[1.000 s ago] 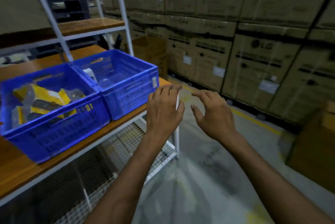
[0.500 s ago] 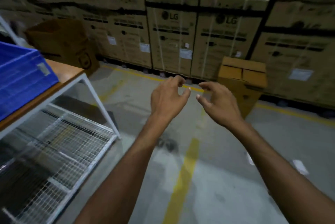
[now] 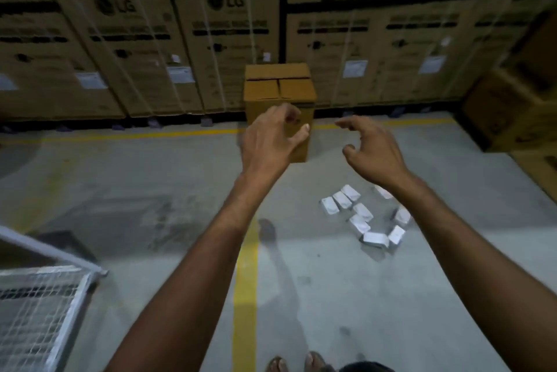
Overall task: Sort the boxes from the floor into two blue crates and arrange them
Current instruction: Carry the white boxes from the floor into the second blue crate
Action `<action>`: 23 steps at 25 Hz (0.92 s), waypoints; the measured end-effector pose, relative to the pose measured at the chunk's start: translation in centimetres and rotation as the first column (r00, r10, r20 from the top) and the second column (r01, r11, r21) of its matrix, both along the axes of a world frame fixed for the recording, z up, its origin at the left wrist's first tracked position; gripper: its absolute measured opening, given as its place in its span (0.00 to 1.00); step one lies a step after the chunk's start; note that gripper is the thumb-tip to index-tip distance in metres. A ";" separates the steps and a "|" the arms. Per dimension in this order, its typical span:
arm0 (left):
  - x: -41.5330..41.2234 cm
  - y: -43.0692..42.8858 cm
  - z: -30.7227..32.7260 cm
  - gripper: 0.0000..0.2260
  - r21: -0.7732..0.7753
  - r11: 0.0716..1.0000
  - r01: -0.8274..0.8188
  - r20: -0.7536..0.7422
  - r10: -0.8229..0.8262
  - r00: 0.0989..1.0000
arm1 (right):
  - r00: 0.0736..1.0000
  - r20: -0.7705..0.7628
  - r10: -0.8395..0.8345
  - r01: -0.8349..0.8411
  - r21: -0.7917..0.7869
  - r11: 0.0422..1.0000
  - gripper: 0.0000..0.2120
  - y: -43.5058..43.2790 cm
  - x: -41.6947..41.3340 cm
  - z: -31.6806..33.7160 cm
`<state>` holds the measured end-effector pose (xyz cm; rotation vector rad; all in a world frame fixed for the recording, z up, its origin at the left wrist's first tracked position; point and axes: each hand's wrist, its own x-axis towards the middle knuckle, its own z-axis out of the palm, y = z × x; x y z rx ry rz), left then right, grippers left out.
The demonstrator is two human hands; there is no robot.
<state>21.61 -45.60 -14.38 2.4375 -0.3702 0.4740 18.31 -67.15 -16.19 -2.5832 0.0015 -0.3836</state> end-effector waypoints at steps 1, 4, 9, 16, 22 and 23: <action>0.5 -2.1 -0.7 0.15 -0.003 0.999 0.051 0.003 -0.051 0.999 | 0.998 -0.005 -0.062 0.062 -0.002 0.998 0.26 -2.1 -0.4 -0.5; 0.9 -7.8 -2.6 0.22 0.004 0.984 0.181 -0.008 -0.181 0.983 | 0.986 -0.022 -0.164 0.164 -0.010 0.986 0.26 -7.1 -1.8 -2.2; 2.9 -16.9 -5.9 0.14 0.018 0.949 0.313 -0.076 -0.311 0.947 | 0.961 -0.070 -0.266 0.266 -0.009 0.964 0.27 -15.0 -2.1 -5.3; 8.4 -24.6 -11.1 0.13 0.060 0.934 0.353 -0.206 -0.334 0.920 | 0.950 -0.137 -0.280 0.282 0.001 0.959 0.24 -23.3 2.6 -11.1; 16.5 -25.0 -16.1 0.12 0.084 0.911 0.403 -0.314 -0.360 0.879 | 0.921 -0.217 -0.324 0.333 0.007 0.943 0.23 -23.9 9.3 -16.2; 18.4 -24.8 -17.6 0.12 0.078 0.907 0.415 -0.328 -0.369 0.870 | 0.916 -0.222 -0.333 0.343 0.003 0.939 0.23 -23.5 10.7 -17.4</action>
